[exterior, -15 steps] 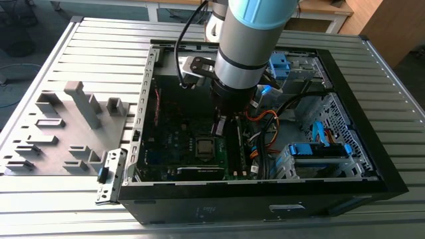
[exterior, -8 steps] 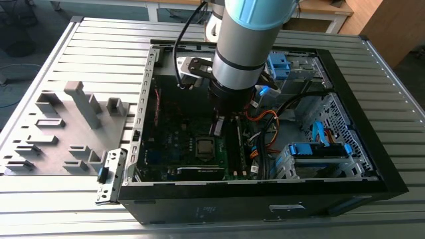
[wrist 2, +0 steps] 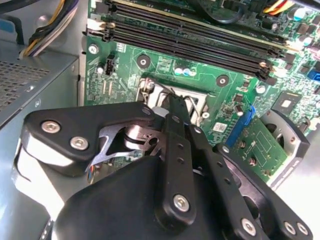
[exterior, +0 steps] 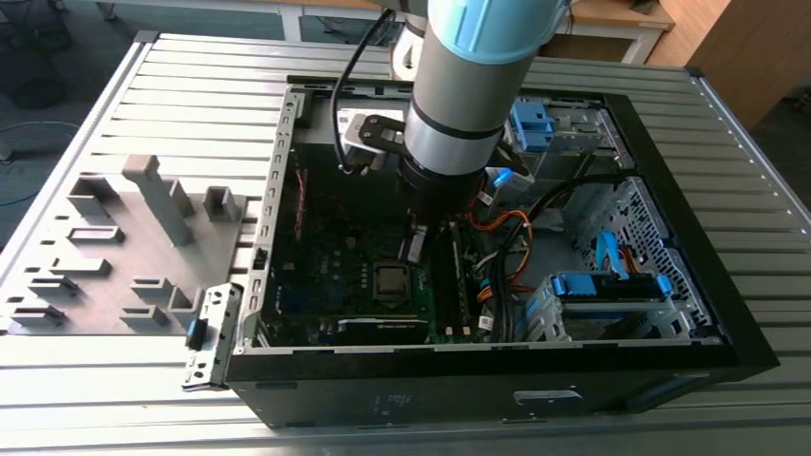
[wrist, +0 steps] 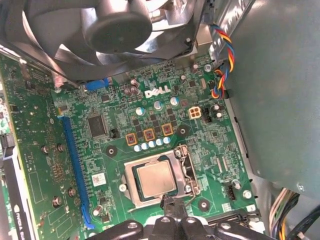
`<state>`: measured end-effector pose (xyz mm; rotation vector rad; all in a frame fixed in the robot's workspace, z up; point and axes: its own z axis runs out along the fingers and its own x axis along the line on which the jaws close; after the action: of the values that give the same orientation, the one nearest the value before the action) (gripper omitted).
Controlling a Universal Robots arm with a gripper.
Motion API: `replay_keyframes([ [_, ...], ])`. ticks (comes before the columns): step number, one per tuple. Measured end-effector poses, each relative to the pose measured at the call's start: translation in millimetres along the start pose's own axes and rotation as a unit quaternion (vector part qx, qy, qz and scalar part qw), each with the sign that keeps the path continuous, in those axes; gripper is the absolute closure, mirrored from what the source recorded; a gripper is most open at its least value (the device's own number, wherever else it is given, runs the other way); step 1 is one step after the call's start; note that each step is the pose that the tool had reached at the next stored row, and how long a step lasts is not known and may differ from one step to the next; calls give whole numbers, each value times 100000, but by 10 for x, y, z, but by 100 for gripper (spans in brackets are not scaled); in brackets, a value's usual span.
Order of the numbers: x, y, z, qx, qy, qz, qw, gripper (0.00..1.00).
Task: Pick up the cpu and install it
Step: 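Install the first cpu locking lever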
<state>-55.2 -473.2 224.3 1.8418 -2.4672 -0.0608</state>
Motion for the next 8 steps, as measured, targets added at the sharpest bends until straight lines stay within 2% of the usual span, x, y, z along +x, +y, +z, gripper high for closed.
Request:
replay_keyframes([
  [8,1,-7,83,162,565,708,99996,89],
])
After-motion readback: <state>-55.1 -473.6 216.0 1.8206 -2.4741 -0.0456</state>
